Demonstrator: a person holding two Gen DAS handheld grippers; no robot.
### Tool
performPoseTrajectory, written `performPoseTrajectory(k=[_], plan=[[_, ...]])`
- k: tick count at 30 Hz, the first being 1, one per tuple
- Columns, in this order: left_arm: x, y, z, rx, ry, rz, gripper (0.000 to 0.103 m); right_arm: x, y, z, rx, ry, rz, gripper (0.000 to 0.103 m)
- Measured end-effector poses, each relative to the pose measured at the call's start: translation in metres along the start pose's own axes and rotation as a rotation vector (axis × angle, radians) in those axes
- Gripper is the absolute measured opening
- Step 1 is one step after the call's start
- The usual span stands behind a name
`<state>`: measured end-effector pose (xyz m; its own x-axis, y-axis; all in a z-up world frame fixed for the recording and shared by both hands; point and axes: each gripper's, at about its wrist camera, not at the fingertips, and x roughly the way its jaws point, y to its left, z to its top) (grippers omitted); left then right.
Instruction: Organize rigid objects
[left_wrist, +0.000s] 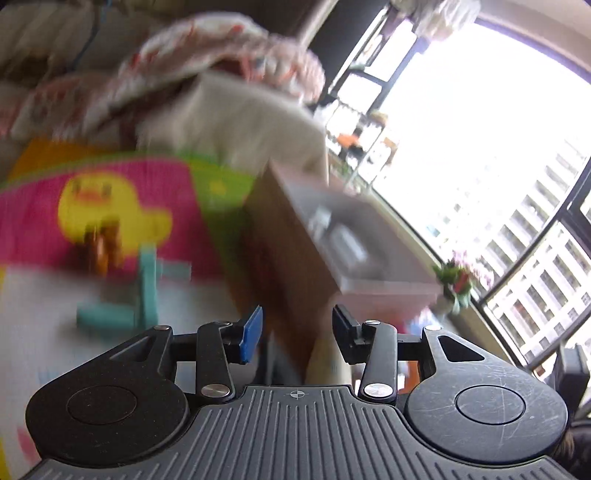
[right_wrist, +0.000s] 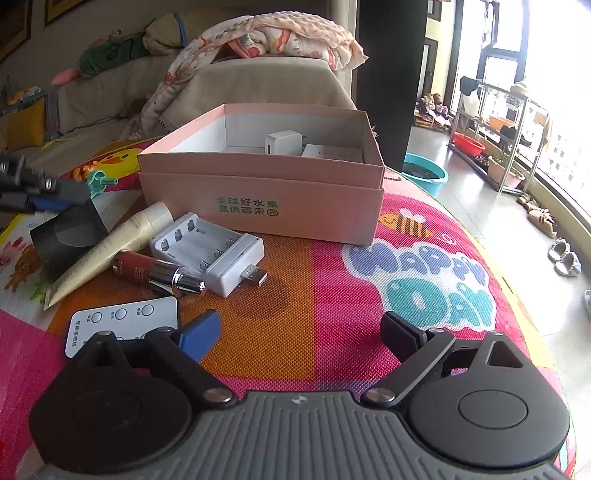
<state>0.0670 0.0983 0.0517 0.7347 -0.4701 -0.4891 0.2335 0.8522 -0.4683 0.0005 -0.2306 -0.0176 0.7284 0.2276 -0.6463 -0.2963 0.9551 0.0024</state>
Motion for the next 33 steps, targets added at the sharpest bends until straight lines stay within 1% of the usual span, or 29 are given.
performPoseTrajectory(k=[1, 2, 3, 4, 5, 7, 9, 11, 12, 13, 15, 16, 20, 22, 24, 25, 26, 27, 28, 30, 31, 33], plan=[[0.008, -0.001, 0.014, 0.032, -0.02, 0.014, 0.046, 0.0, 0.0, 0.0, -0.001, 0.0, 0.0, 0.094], [0.021, -0.001, 0.028, 0.074, -0.022, 0.047, 0.046, 0.0, 0.0, 0.0, -0.002, -0.001, -0.001, 0.094], [0.039, 0.001, 0.042, 0.116, -0.014, 0.097, 0.04, 0.0, 0.001, 0.0, -0.003, -0.001, -0.002, 0.094], [0.059, 0.004, 0.054, 0.152, 0.001, 0.15, 0.035, 0.0, 0.0, 0.0, -0.003, -0.002, -0.003, 0.094], [0.079, 0.01, 0.065, 0.172, 0.022, 0.195, 0.033, -0.001, 0.0, 0.0, -0.004, -0.003, -0.005, 0.094], [0.113, 0.024, 0.079, 0.182, 0.084, 0.23, 0.029, -0.001, 0.001, -0.001, -0.006, -0.006, -0.01, 0.094], [0.137, 0.027, 0.084, 0.212, 0.146, 0.234, 0.024, -0.002, 0.001, -0.001, -0.004, -0.009, -0.014, 0.094], [0.143, 0.021, 0.077, 0.269, 0.204, 0.188, 0.024, -0.002, -0.001, -0.001, 0.005, -0.01, -0.013, 0.094], [0.144, 0.016, 0.071, 0.301, 0.234, 0.162, 0.024, -0.002, -0.001, -0.001, 0.009, -0.008, -0.01, 0.094], [0.141, 0.01, 0.063, 0.34, 0.261, 0.14, 0.017, -0.001, -0.002, -0.001, 0.013, -0.006, -0.006, 0.094], [0.128, -0.002, 0.048, 0.432, 0.262, 0.128, 0.017, -0.001, -0.003, 0.0, 0.019, -0.002, 0.002, 0.094], [0.121, -0.005, 0.042, 0.451, 0.272, 0.11, 0.018, -0.001, -0.003, 0.0, 0.021, -0.002, 0.004, 0.094], [0.087, -0.01, 0.014, 0.408, 0.302, 0.041, 0.018, -0.002, -0.002, 0.0, 0.018, -0.005, 0.01, 0.094], [0.075, -0.012, -0.003, 0.388, 0.332, 0.005, 0.019, -0.003, -0.002, -0.001, 0.017, -0.008, 0.012, 0.094], [0.067, -0.014, -0.01, 0.367, 0.32, -0.024, 0.02, -0.003, -0.002, -0.001, 0.016, -0.007, 0.009, 0.094], [0.065, -0.012, -0.008, 0.334, 0.303, -0.014, 0.02, -0.003, -0.001, -0.001, 0.014, -0.006, 0.007, 0.094], [0.064, -0.008, 0.0, 0.294, 0.268, 0.01, 0.02, -0.003, -0.001, -0.001, 0.012, -0.006, 0.005, 0.094], [0.065, -0.005, 0.007, 0.267, 0.232, 0.038, 0.02, -0.002, 0.0, -0.001, 0.01, -0.006, 0.003, 0.094], [0.068, 0.0, 0.019, 0.25, 0.204, 0.082, 0.02, -0.002, 0.0, -0.001, 0.009, -0.005, 0.002, 0.094], [0.084, 0.005, 0.038, 0.249, 0.175, 0.171, 0.02, -0.003, 0.0, -0.001, 0.007, -0.005, 0.0, 0.094], [0.094, 0.006, 0.047, 0.256, 0.169, 0.201, 0.02, -0.003, 0.0, -0.001, 0.008, -0.006, 0.001, 0.094], [0.117, 0.01, 0.064, 0.267, 0.169, 0.232, 0.02, -0.003, 0.0, -0.001, 0.011, -0.006, 0.003, 0.094]])
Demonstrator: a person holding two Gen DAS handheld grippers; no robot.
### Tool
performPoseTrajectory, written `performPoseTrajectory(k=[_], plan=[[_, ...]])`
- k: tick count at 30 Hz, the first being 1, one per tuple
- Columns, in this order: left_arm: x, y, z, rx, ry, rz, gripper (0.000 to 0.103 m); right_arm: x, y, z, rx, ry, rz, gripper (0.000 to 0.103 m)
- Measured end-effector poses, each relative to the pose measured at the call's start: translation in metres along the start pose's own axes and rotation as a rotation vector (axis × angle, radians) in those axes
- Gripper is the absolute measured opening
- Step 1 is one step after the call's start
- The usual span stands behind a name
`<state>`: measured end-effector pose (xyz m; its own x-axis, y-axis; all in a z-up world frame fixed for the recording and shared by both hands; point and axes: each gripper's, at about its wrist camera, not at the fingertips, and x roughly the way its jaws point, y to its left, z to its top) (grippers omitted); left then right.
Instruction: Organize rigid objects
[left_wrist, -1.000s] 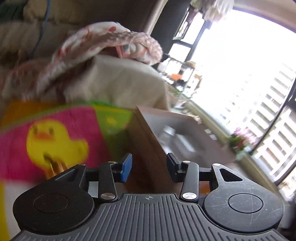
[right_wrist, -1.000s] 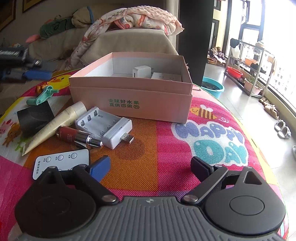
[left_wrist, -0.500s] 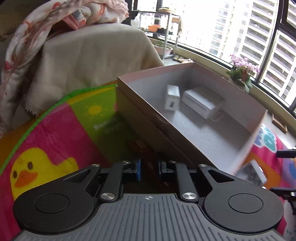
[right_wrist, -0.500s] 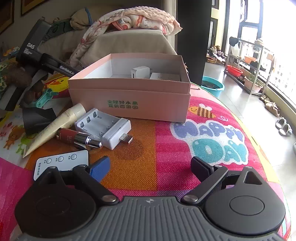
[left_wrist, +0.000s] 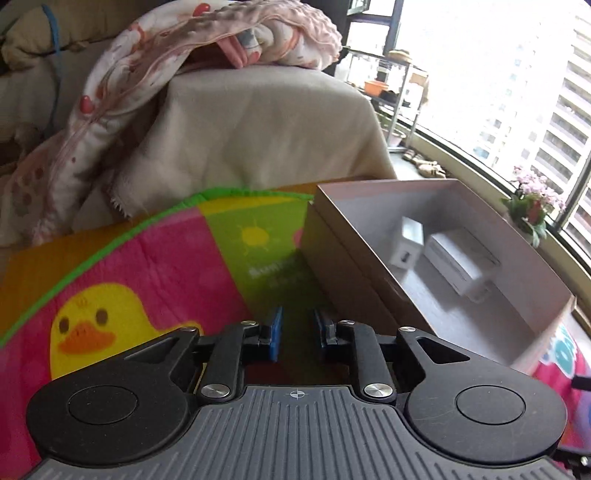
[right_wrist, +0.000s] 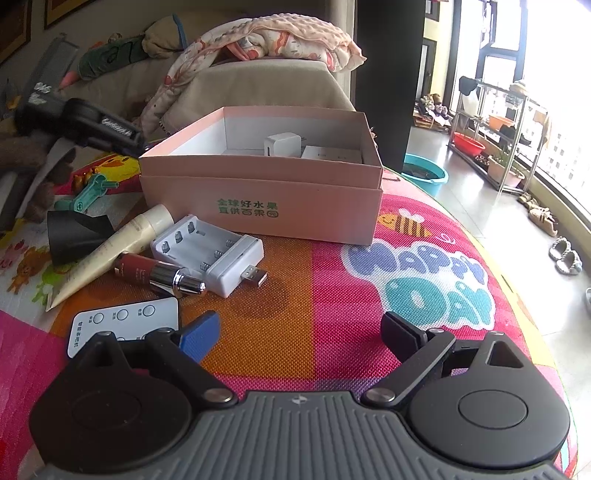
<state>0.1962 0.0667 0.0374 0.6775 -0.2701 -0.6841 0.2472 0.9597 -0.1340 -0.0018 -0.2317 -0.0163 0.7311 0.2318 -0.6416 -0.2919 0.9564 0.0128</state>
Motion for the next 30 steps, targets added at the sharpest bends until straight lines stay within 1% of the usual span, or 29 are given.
performPoseTrajectory(k=[2, 4, 5, 6, 7, 8, 9, 11, 12, 15, 18, 19, 21, 22, 23, 24, 25, 27, 28, 29, 30], plan=[[0.024, 0.003, 0.019, 0.025, 0.026, 0.011, 0.02, 0.0, -0.001, 0.0, 0.004, 0.0, 0.002, 0.094], [0.043, 0.001, 0.026, 0.087, 0.083, -0.002, 0.02, 0.0, -0.002, 0.0, 0.008, -0.001, 0.004, 0.094], [0.048, -0.002, 0.027, 0.125, 0.098, -0.014, 0.018, 0.0, -0.002, 0.0, 0.011, -0.001, 0.007, 0.094], [0.047, -0.004, 0.028, 0.167, 0.097, -0.031, 0.016, 0.0, -0.003, 0.0, 0.013, 0.0, 0.009, 0.094], [0.045, -0.003, 0.027, 0.186, 0.114, -0.069, 0.016, 0.0, -0.003, 0.0, 0.016, 0.001, 0.012, 0.094], [0.039, -0.004, 0.021, 0.2, 0.132, -0.12, 0.015, 0.0, -0.004, 0.0, 0.019, 0.001, 0.016, 0.094], [0.033, -0.005, 0.017, 0.226, 0.145, -0.153, 0.015, 0.0, -0.005, 0.0, 0.022, 0.001, 0.023, 0.094], [0.018, -0.01, 0.003, 0.278, 0.163, -0.202, 0.015, 0.0, -0.006, 0.0, 0.026, 0.003, 0.033, 0.094], [0.01, -0.012, -0.005, 0.283, 0.171, -0.225, 0.016, 0.001, -0.006, 0.001, 0.027, 0.005, 0.036, 0.094], [-0.01, -0.016, -0.026, 0.233, 0.184, -0.283, 0.015, 0.001, -0.006, 0.0, 0.026, 0.006, 0.037, 0.094], [-0.03, -0.024, -0.05, 0.185, 0.176, -0.301, 0.015, 0.001, -0.004, 0.001, 0.023, 0.009, 0.033, 0.094], [-0.037, -0.026, -0.057, 0.161, 0.177, -0.328, 0.016, 0.001, -0.004, 0.001, 0.021, 0.009, 0.031, 0.094], [-0.046, -0.025, -0.068, 0.097, 0.175, -0.408, 0.016, 0.001, -0.003, 0.001, 0.017, 0.01, 0.028, 0.094], [-0.053, -0.024, -0.073, 0.077, 0.158, -0.422, 0.02, 0.001, -0.002, 0.001, 0.015, 0.011, 0.026, 0.094], [-0.06, -0.022, -0.076, 0.058, 0.124, -0.415, 0.02, 0.001, -0.002, 0.001, 0.013, 0.011, 0.025, 0.094], [-0.068, -0.015, -0.075, 0.031, 0.077, -0.38, 0.02, 0.001, -0.002, 0.001, 0.012, 0.011, 0.024, 0.094], [-0.077, -0.007, -0.075, -0.003, 0.02, -0.313, 0.02, 0.001, -0.001, 0.001, 0.01, 0.011, 0.023, 0.094], [-0.091, 0.018, -0.069, -0.099, -0.11, -0.124, 0.02, 0.002, -0.001, 0.001, 0.007, 0.012, 0.02, 0.094], [-0.096, 0.034, -0.066, -0.159, -0.172, -0.035, 0.021, 0.001, -0.001, 0.001, 0.005, 0.013, 0.019, 0.095], [-0.096, 0.05, -0.064, -0.211, -0.216, 0.037, 0.021, 0.002, 0.0, 0.001, 0.004, 0.013, 0.018, 0.095], [-0.094, 0.064, -0.062, -0.256, -0.235, 0.091, 0.021, 0.002, 0.0, 0.001, 0.003, 0.013, 0.017, 0.095]])
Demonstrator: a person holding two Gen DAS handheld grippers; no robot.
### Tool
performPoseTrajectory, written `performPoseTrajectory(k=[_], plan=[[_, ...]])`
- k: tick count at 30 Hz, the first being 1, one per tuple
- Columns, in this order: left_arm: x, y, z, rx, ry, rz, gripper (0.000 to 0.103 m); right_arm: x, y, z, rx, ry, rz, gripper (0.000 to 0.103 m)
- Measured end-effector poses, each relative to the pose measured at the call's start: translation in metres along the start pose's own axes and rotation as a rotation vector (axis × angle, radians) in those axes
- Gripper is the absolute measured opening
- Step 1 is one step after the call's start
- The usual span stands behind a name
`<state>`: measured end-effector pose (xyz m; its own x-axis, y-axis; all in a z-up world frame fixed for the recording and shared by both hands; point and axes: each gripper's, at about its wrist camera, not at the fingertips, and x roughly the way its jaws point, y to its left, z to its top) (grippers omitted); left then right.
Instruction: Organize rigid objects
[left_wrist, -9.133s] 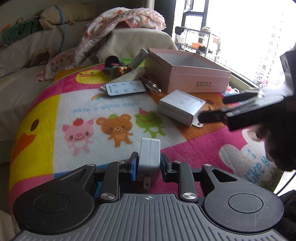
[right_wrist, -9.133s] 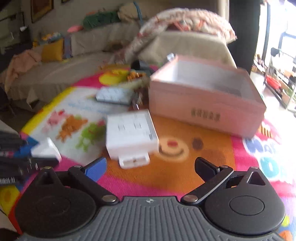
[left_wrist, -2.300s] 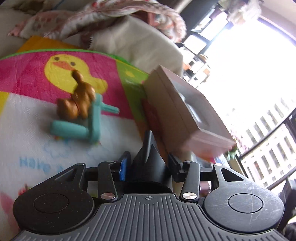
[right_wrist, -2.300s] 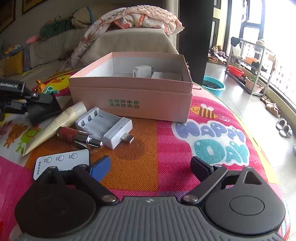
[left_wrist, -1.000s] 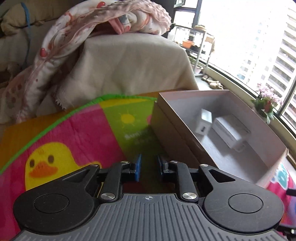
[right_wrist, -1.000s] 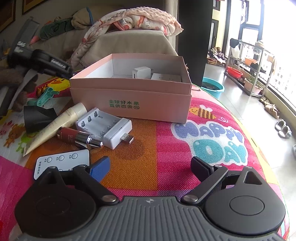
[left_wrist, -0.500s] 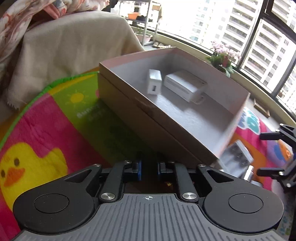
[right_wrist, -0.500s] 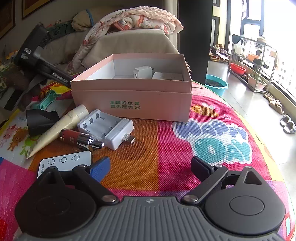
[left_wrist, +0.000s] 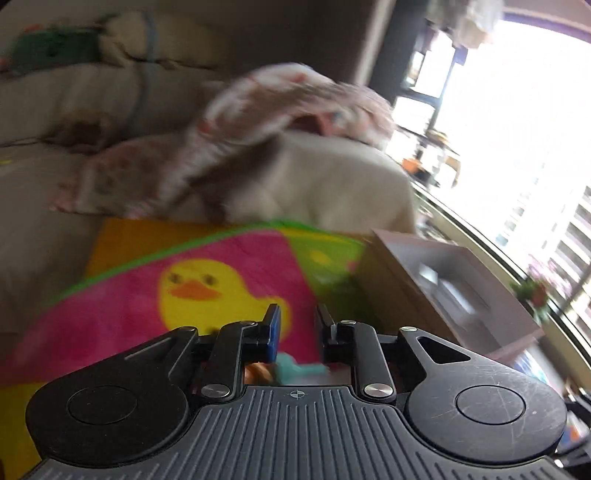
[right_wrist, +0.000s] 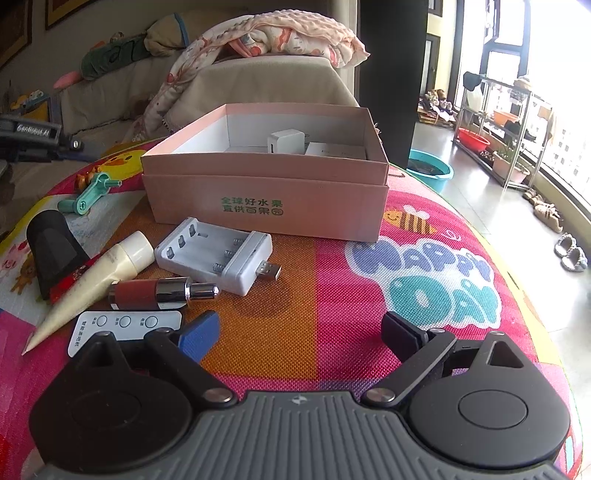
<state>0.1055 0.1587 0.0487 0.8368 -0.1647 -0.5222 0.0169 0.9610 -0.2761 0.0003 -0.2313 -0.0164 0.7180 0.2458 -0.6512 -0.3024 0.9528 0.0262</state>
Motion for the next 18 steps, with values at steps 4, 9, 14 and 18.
performPoseTrajectory(k=[4, 9, 14, 18], plan=[[0.038, 0.035, -0.005, -0.152, 0.074, 0.078, 0.021, 0.0, 0.001, 0.0, -0.001, -0.002, -0.002, 0.095], [0.03, 0.023, -0.031, -0.217, 0.107, -0.071, 0.024, -0.001, 0.0, 0.0, 0.003, -0.01, 0.001, 0.095], [-0.002, -0.019, -0.062, -0.167, 0.133, -0.181, 0.027, -0.004, -0.001, 0.018, 0.072, -0.035, 0.151, 0.095], [-0.012, -0.039, -0.081, -0.188, 0.172, -0.261, 0.027, 0.02, 0.02, 0.042, 0.066, 0.0, 0.154, 0.095]])
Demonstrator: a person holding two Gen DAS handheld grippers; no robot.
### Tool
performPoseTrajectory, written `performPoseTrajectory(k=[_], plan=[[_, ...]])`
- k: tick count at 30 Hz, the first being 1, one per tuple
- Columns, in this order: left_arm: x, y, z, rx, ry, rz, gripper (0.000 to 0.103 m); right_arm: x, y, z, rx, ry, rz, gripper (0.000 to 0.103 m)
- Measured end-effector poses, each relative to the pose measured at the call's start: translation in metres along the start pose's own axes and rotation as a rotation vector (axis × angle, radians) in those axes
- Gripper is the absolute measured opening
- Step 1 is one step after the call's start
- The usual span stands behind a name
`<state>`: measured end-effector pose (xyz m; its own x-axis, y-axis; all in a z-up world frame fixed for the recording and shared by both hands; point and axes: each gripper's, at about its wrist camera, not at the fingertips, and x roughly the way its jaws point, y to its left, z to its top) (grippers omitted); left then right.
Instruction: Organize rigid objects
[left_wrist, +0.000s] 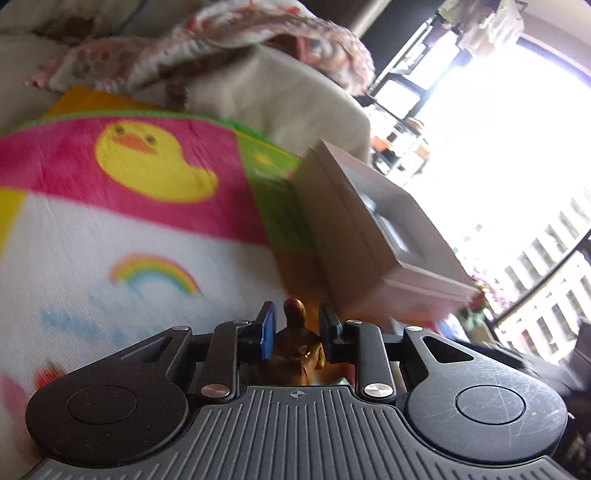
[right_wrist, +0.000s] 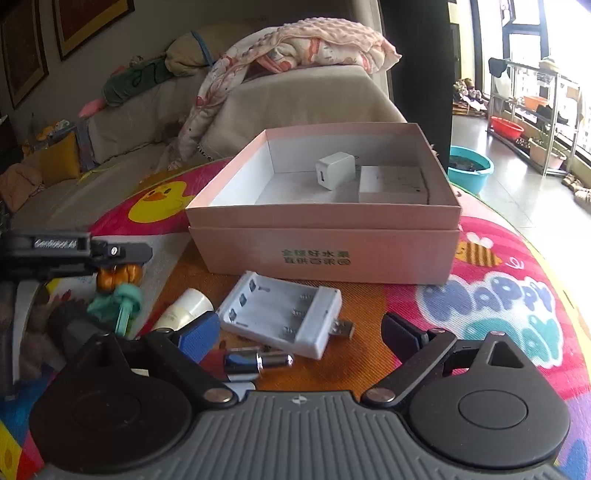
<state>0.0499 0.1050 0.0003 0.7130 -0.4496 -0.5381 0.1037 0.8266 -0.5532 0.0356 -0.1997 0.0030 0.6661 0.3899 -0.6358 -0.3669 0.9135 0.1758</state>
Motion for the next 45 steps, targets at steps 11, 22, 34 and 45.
performPoseTrajectory(k=[11, 22, 34, 45], plan=[[-0.088, -0.06, -0.033, 0.274, -0.083, 0.04, 0.027, 0.024, -0.004, 0.003, -0.072, 0.041, -0.103, 0.088], [-0.018, -0.131, -0.103, 0.642, 0.022, 0.137, 0.027, -0.024, -0.021, -0.037, -0.051, 0.019, -0.12, 0.089], [-0.027, -0.073, -0.064, 0.526, -0.027, 0.305, 0.023, -0.029, -0.026, -0.041, 0.002, -0.019, -0.116, 0.089], [-0.004, -0.085, -0.057, 0.409, 0.095, -0.012, 0.024, -0.046, -0.043, -0.043, 0.056, -0.071, -0.158, 0.089]])
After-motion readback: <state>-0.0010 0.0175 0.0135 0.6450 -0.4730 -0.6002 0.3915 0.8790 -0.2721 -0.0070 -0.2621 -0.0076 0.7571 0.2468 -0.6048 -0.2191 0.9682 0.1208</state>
